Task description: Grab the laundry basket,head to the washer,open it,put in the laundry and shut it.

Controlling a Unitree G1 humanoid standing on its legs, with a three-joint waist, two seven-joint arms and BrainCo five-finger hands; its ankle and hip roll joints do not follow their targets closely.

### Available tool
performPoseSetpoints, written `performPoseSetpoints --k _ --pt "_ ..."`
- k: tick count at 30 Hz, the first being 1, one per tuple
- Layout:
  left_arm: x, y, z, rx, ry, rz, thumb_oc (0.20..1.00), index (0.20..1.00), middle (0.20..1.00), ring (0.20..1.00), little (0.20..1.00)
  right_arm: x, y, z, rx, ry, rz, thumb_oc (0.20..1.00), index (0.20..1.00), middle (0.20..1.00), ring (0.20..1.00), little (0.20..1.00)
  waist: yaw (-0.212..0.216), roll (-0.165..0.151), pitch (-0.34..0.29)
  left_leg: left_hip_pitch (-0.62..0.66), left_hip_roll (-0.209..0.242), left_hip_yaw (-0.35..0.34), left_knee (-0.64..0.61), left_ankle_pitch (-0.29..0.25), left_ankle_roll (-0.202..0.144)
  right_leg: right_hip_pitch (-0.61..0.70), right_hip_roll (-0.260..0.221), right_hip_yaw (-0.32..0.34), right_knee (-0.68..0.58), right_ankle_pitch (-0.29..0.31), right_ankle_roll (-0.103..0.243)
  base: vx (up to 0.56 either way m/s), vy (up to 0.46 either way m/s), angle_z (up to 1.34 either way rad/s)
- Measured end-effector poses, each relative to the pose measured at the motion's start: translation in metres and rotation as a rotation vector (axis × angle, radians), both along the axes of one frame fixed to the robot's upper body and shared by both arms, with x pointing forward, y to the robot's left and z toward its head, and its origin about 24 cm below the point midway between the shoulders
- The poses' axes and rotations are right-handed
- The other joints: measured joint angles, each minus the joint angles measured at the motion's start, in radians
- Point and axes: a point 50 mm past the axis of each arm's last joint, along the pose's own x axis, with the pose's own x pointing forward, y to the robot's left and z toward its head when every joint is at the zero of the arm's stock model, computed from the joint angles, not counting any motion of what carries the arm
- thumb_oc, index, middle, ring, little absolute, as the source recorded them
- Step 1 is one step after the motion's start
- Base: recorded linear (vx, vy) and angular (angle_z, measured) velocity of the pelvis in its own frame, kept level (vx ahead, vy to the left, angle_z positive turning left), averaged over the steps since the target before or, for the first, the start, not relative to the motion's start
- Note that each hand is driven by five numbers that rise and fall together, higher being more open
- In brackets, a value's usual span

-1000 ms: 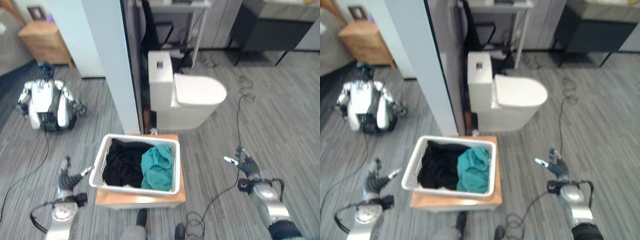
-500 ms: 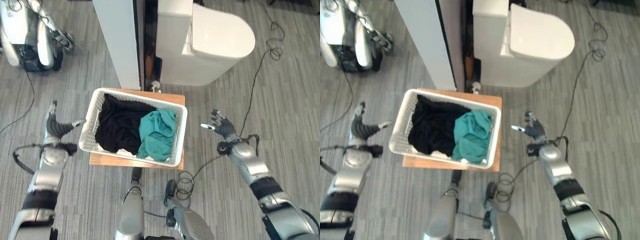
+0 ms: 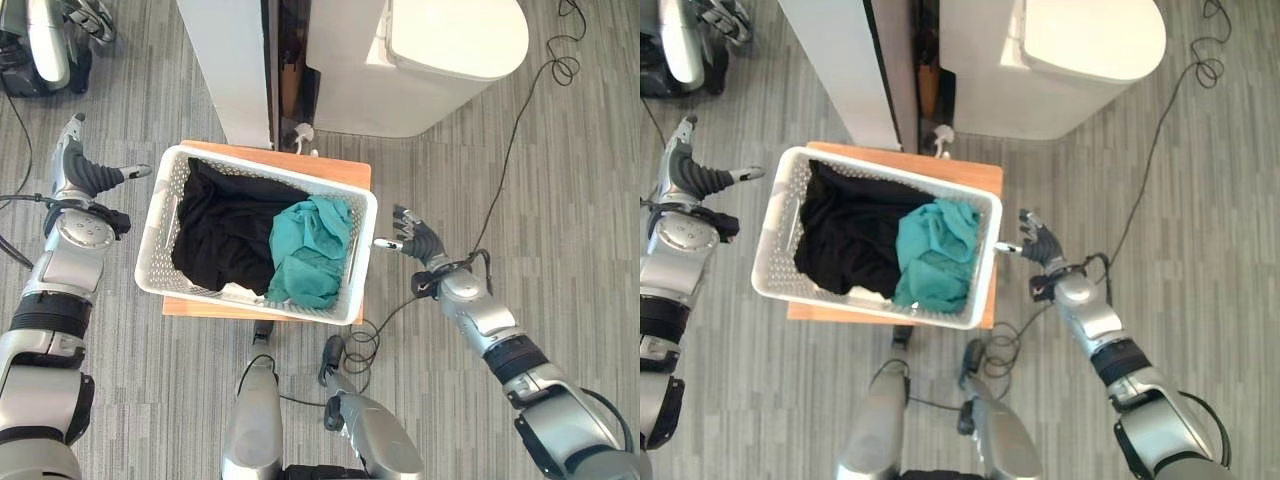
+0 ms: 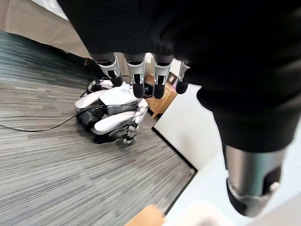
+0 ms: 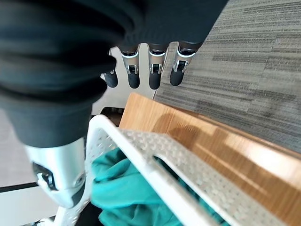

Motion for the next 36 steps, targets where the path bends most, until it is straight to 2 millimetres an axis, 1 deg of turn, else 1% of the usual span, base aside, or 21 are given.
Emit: performPoseSetpoints --k 2,4,7,10,12,14,18,21,26,29,32,33,35,36 --pt "0.001 0.006 -0.002 0.007 0.039 0.037 1.000 1.000 1.000 1.000 1.000 0.000 0.005 0.010 0.007 -0.041 0.015 1.000 1.000 1.000 1.000 1.000 -0.012 0.005 0.007 -0.033 -0.002 -0.005 0.000 0.007 -0.007 -0.031 -0.001 -0.001 0.000 0.008 0.001 -0.01 -0.002 0.03" --pt "0.001 0.009 -0.006 -0.009 0.060 0.045 1.000 1.000 1.000 1.000 1.000 -0.002 0.007 0.009 0.002 -0.040 0.022 1.000 1.000 1.000 1.000 1.000 -0.016 0.006 0.008 -0.051 -0.003 -0.005 0.001 0.013 -0.006 -0.050 -0.002 -0.002 0.000 0.012 0.002 0.00 0.000 0.00" --pt "0.004 0.014 -0.007 -0.009 0.095 0.071 1.000 1.000 1.000 1.000 1.000 -0.005 0.009 0.004 -0.007 -0.026 0.038 1.000 1.000 1.000 1.000 1.000 -0.017 0.006 0.011 -0.053 -0.004 -0.007 0.000 0.016 -0.004 -0.053 -0.003 -0.004 0.000 0.012 0.002 0.00 0.000 0.00" --pt "0.007 0.017 -0.006 -0.049 0.102 0.106 1.000 1.000 1.000 1.000 1.000 -0.010 0.014 0.005 -0.012 -0.039 0.069 1.000 1.000 1.000 1.000 1.000 -0.031 0.009 0.013 -0.054 -0.005 -0.011 -0.001 0.018 -0.007 -0.053 -0.003 -0.009 0.000 0.012 0.003 -0.01 -0.004 0.03" --pt "0.012 0.015 0.002 -0.068 0.086 0.109 1.000 1.000 1.000 1.000 1.000 -0.018 0.013 0.010 -0.003 -0.082 0.093 1.000 1.000 1.000 1.000 1.000 -0.045 0.015 0.016 -0.068 -0.006 -0.016 -0.001 0.020 -0.008 -0.063 -0.003 -0.015 0.000 0.011 0.004 -0.01 -0.002 0.05" --pt "0.012 0.017 0.006 -0.082 0.066 0.109 1.000 1.000 1.000 1.000 1.000 -0.019 0.013 0.014 -0.001 -0.107 0.101 1.000 1.000 1.000 1.000 1.000 -0.055 0.019 0.017 -0.093 -0.006 -0.016 -0.001 0.026 -0.014 -0.088 -0.004 -0.016 0.000 0.015 0.002 0.00 0.000 0.00" --pt "0.013 0.016 0.004 -0.097 0.069 0.107 1.000 1.000 1.000 1.000 1.000 -0.021 0.011 0.011 0.015 -0.093 0.098 1.000 1.000 1.000 1.000 1.000 -0.066 0.023 0.019 -0.110 -0.008 -0.015 0.000 0.027 -0.014 -0.106 -0.006 -0.016 0.000 0.018 0.004 0.00 0.000 0.00" --pt "0.016 0.012 0.006 -0.082 0.085 0.083 1.000 1.000 1.000 1.000 1.000 -0.023 0.008 0.013 0.012 -0.097 0.098 1.000 1.000 1.000 1.000 1.000 -0.065 0.026 0.019 -0.125 -0.010 -0.016 0.000 0.030 -0.011 -0.120 -0.007 -0.016 0.000 0.019 0.004 0.00 0.000 0.00" --pt "0.017 0.011 0.004 -0.075 0.127 0.060 1.000 1.000 1.000 1.000 1.000 -0.023 0.003 0.014 -0.001 -0.097 0.090 1.000 1.000 1.000 1.000 1.000 -0.065 0.034 0.019 -0.124 -0.013 -0.013 -0.001 0.030 -0.010 -0.121 -0.011 -0.014 0.001 0.018 0.005 0.01 0.000 0.00" --pt "0.018 0.005 0.006 -0.010 0.184 -0.008 1.000 1.000 1.000 1.000 1.000 -0.023 -0.004 0.014 -0.018 -0.094 0.078 1.000 1.000 1.000 1.000 1.000 -0.063 0.039 0.020 -0.123 -0.015 -0.012 -0.001 0.030 -0.010 -0.119 -0.012 -0.013 0.001 0.018 0.005 0.01 0.002 0.00" --pt "0.016 -0.013 0.013 0.125 0.241 -0.157 1.000 1.000 1.000 1.000 1.000 -0.024 -0.008 0.013 -0.027 -0.089 0.068 1.000 1.000 1.000 1.000 1.000 -0.063 0.041 0.021 -0.122 -0.016 -0.012 0.000 0.030 -0.010 -0.120 -0.013 -0.012 0.003 0.018 0.005 0.00 0.000 0.00" --pt "0.016 -0.017 0.015 0.144 0.239 -0.185 1.000 1.000 1.000 1.000 1.000 -0.024 -0.011 0.012 -0.031 -0.084 0.061 1.000 1.000 1.000 1.000 1.000 -0.059 0.043 0.021 -0.122 -0.017 -0.012 0.001 0.030 -0.010 -0.119 -0.015 -0.013 0.005 0.017 0.007 0.00 0.000 0.00" --pt "0.006 -0.019 0.023 0.230 0.266 -0.243 1.000 1.000 1.000 1.000 1.000 -0.024 -0.012 0.011 -0.031 -0.082 0.060 1.000 1.000 1.000 1.000 1.000 -0.062 0.043 0.021 -0.121 -0.018 -0.011 0.001 0.030 -0.010 -0.120 -0.017 -0.013 0.009 0.015 0.010 0.00 0.000 0.00" --pt "0.002 -0.018 0.023 0.251 0.292 -0.268 1.000 1.000 1.000 1.000 1.000 -0.026 -0.014 0.009 -0.034 -0.073 0.056 1.000 1.000 1.000 1.000 1.000 -0.061 0.049 0.021 -0.119 -0.019 -0.012 0.002 0.030 -0.010 -0.121 -0.019 -0.013 0.016 0.012 0.013 0.00 0.000 0.00"
